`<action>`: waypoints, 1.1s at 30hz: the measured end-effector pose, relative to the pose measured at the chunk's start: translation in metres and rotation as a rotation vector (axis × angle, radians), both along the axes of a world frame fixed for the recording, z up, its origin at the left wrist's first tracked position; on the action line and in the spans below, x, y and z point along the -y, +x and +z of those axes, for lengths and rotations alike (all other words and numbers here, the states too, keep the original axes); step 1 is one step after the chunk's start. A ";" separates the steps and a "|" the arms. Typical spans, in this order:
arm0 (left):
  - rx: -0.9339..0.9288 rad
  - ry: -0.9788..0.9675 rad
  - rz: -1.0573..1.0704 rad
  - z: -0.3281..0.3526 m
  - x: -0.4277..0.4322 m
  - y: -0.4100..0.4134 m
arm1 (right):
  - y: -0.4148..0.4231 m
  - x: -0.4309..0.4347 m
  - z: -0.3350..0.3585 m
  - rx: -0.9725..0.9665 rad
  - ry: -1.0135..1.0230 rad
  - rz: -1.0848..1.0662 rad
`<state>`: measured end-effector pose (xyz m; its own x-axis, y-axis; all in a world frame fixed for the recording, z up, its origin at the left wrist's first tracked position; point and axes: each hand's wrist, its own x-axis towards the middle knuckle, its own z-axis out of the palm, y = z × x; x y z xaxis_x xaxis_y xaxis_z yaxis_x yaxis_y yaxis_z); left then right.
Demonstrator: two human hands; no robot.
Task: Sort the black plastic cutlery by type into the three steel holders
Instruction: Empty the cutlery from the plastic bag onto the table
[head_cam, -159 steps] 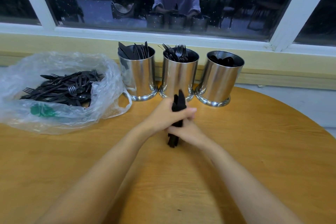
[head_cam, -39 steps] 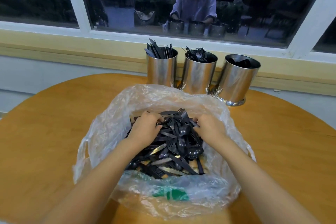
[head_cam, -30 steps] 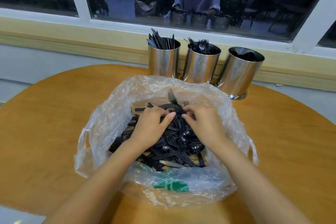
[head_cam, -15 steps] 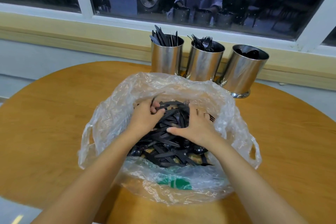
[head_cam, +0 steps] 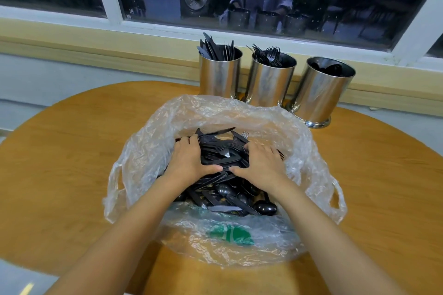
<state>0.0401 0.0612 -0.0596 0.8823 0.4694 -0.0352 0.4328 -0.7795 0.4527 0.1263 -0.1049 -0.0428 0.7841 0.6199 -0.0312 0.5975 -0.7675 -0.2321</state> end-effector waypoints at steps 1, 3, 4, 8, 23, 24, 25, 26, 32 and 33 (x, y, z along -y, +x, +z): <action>-0.034 0.014 -0.036 0.001 -0.003 0.000 | 0.002 0.000 0.001 -0.044 0.001 0.009; -0.116 0.059 -0.110 0.005 -0.008 -0.001 | 0.008 0.001 0.005 -0.126 -0.028 0.021; -0.151 0.089 -0.144 0.008 -0.010 -0.001 | 0.011 0.002 0.007 -0.159 -0.056 0.032; -0.212 0.277 -0.260 0.018 -0.010 0.003 | 0.016 -0.002 0.011 -0.217 -0.179 0.072; -0.182 0.428 -0.337 0.017 -0.010 0.010 | 0.041 -0.001 0.007 -0.404 -0.097 0.077; -0.181 0.416 -0.326 0.017 -0.012 0.010 | 0.043 0.001 0.005 -0.426 -0.067 0.075; -0.186 0.406 -0.318 0.017 -0.016 0.009 | 0.045 0.002 0.004 -0.441 -0.044 0.077; -0.192 0.398 -0.316 0.017 -0.019 0.008 | 0.047 0.003 0.004 -0.460 -0.013 0.086; -0.185 0.308 -0.259 0.017 -0.050 0.009 | 0.053 0.007 0.011 -0.491 0.140 0.132; -0.184 0.301 -0.240 0.017 -0.058 0.009 | 0.055 0.008 0.013 -0.487 0.150 0.139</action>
<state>0.0489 0.1190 -0.0421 0.9595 0.2651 -0.0953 0.2756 -0.9536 0.1212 0.1818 -0.1128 -0.0298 0.6112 0.7424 -0.2744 0.4870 -0.6261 -0.6090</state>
